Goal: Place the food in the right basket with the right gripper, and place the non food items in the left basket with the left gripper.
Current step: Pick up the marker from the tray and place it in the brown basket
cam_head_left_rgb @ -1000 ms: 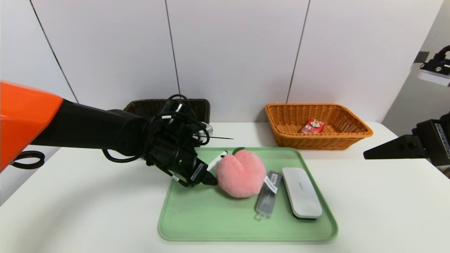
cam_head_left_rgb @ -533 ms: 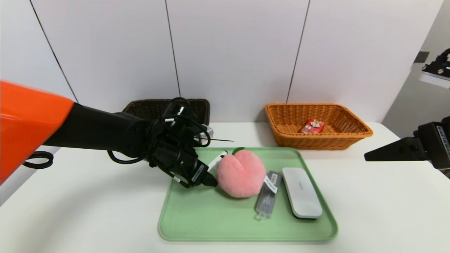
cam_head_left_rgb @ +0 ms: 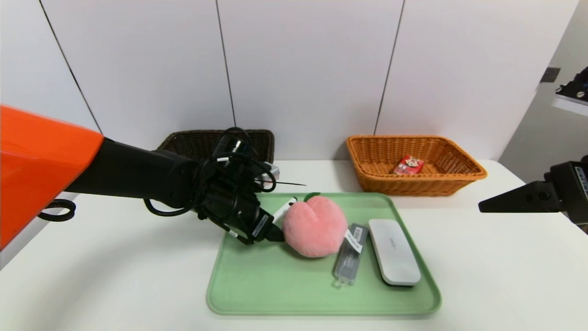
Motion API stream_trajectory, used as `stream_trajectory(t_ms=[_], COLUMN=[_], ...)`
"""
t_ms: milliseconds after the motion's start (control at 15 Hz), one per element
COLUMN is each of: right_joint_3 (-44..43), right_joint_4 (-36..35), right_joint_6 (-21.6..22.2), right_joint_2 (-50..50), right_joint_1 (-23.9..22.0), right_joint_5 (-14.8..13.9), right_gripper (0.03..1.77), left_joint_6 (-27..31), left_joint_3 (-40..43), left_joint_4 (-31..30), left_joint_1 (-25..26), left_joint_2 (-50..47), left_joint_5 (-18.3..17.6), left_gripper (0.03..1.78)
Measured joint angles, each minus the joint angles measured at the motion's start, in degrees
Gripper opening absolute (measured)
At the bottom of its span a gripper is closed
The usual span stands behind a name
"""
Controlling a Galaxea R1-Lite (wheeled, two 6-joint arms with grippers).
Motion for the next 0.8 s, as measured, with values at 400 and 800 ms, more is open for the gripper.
stream_trajectory(t_ms=[400,800], right_joint_3=[0.02,0.02], right_joint_4=[-0.01,0.00], right_joint_6=[0.09,0.11], right_joint_2=[0.00,0.00], right_joint_1=[0.00,0.00], right_joint_5=[0.41,0.46], right_gripper=[1.70,1.70], left_joint_6=[-0.04,-0.06], left_joint_3=[-0.07,0.06], left_joint_4=[0.05,0.16], left_joint_1=[0.28,0.24], left_joint_2=[0.11,0.11], left_joint_5=[0.05,-0.06], left_gripper=[1.18,0.17])
